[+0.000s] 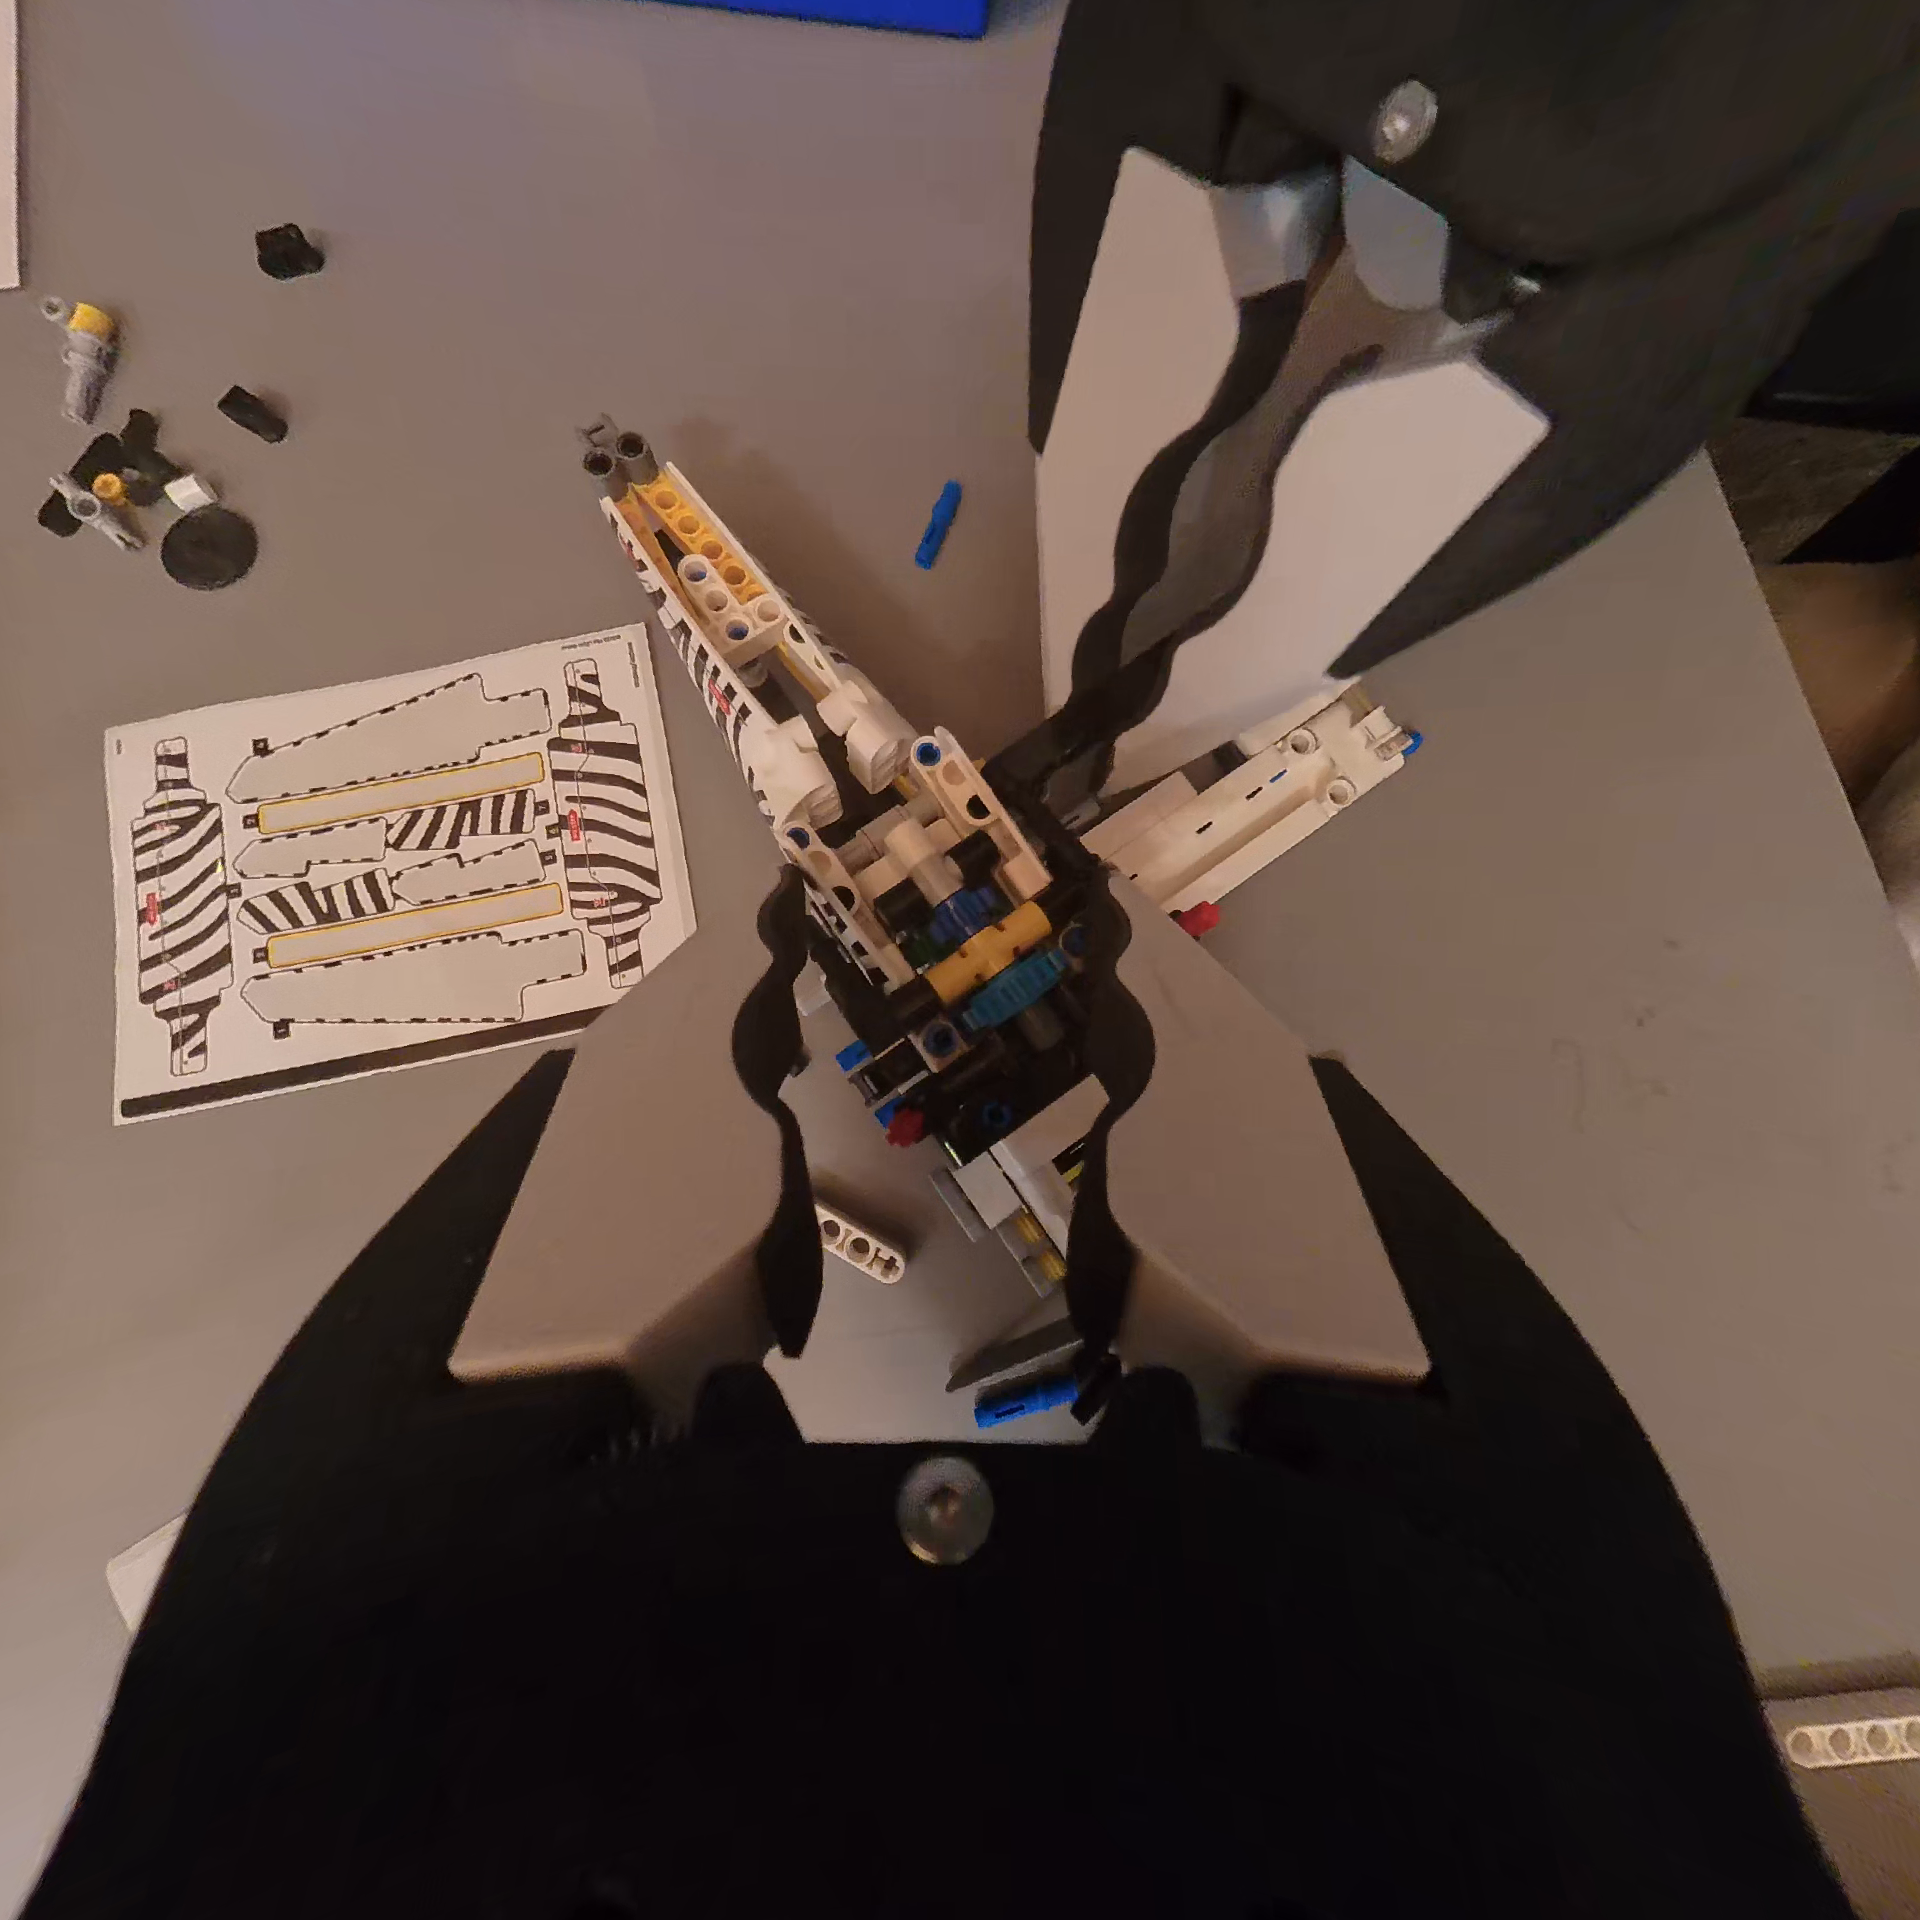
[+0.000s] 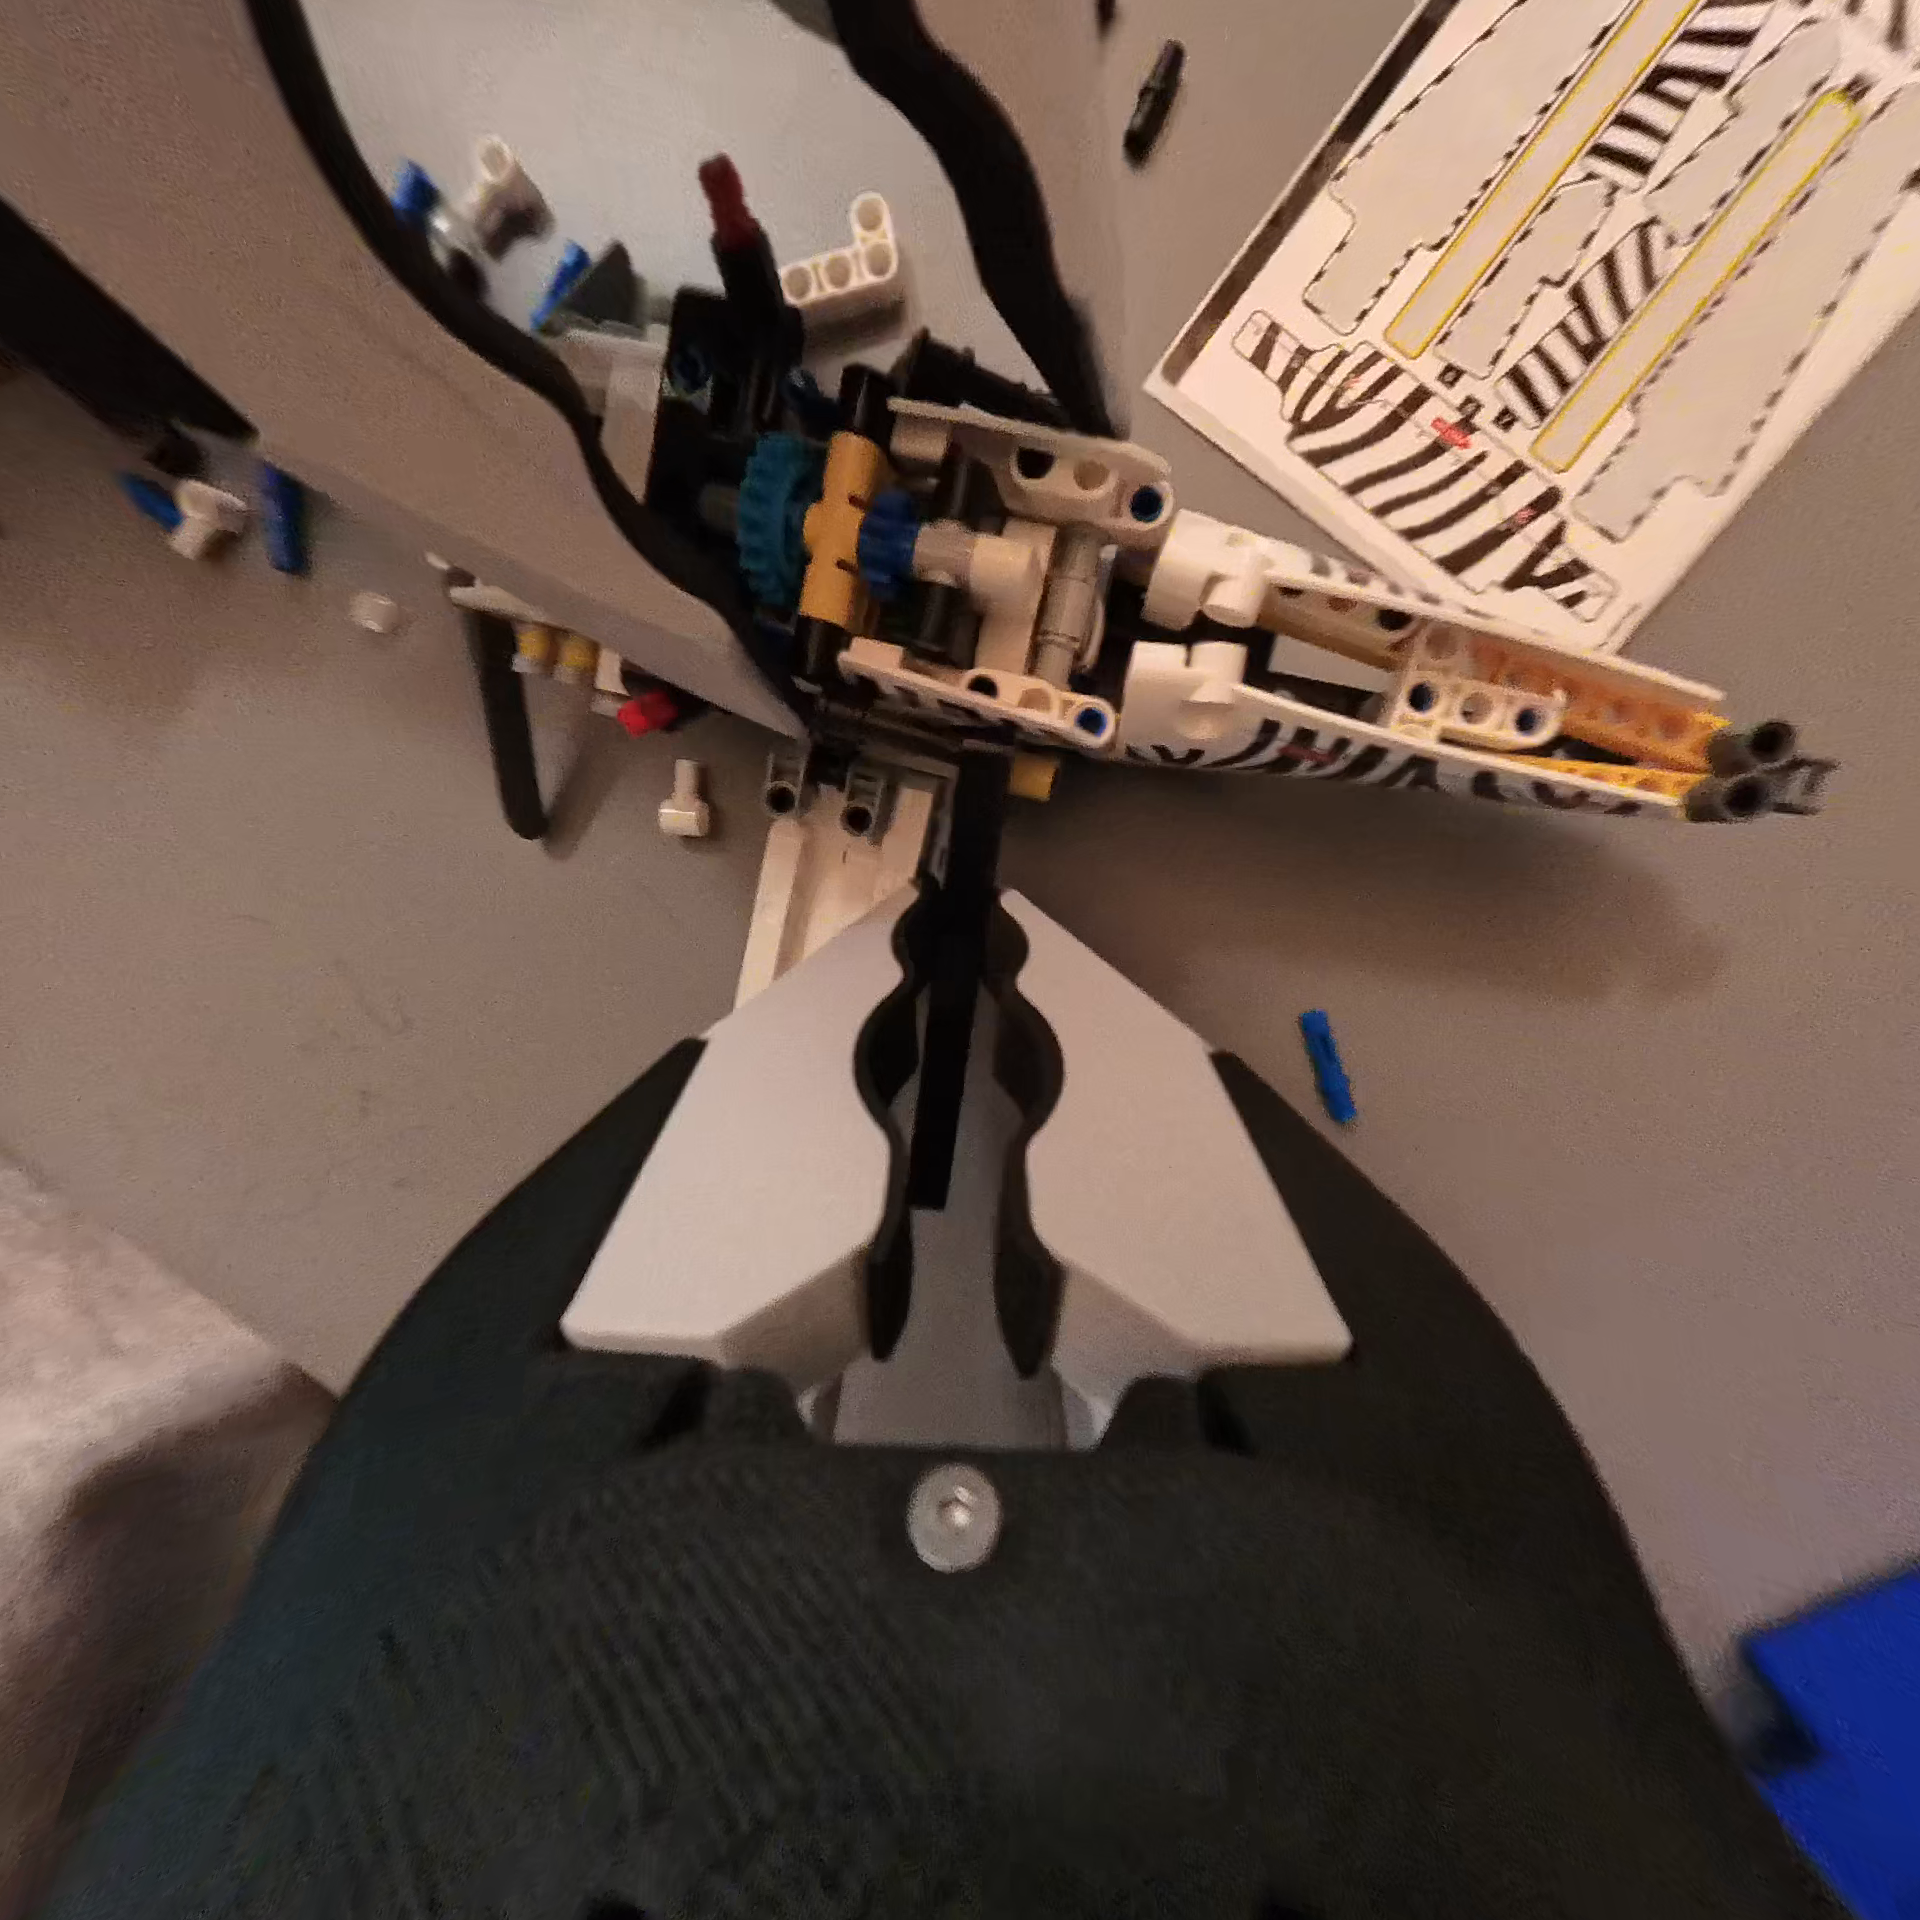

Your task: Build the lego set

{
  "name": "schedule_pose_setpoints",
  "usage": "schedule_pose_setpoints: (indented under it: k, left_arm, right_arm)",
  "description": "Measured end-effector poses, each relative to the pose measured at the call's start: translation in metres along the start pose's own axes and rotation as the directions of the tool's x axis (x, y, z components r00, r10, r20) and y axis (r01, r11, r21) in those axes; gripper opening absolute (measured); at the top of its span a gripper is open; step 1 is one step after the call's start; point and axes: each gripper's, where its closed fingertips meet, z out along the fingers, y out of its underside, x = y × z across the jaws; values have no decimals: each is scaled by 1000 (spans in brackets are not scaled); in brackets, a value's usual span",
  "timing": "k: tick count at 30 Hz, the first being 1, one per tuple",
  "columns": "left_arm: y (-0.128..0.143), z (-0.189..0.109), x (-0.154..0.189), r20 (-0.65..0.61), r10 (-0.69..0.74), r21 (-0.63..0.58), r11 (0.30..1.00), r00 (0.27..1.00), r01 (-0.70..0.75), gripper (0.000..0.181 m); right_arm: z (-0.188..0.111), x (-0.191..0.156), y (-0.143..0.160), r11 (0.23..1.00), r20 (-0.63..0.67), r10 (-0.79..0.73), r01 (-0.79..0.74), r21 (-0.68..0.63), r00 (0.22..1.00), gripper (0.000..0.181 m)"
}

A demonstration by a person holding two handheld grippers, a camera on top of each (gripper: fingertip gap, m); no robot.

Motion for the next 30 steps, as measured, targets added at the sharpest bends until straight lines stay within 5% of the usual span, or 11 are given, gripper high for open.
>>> schedule_pose_setpoints:
  k: [4, 8, 23, 30]
  left_arm:
    - [0, 0, 0, 9, 8, -8, 1000, 1000, -8, 52]
    - [0, 0, 0, 10, 11, -7, 1000, 1000, -11, 52]
    - [1, -1, -2, -15, -9, 16, 1000, 1000, 9, 52]
    - [0, -1, -2, -15, -6, 18, 1000, 1000, 6, 52]
  right_arm:
    - [-1, -3, 0, 999, -53, -48, 47, -28, 997, 9]
    - [-3, -9, -1, 1000, 45, -17, 17, 4, 999, 9]
    - [-5, 0, -3, 930, 43, -365, 366, -35, 930, 9]
    - [-4, -6, -5, 954, 168, -299, 293, 63, 939, 9]
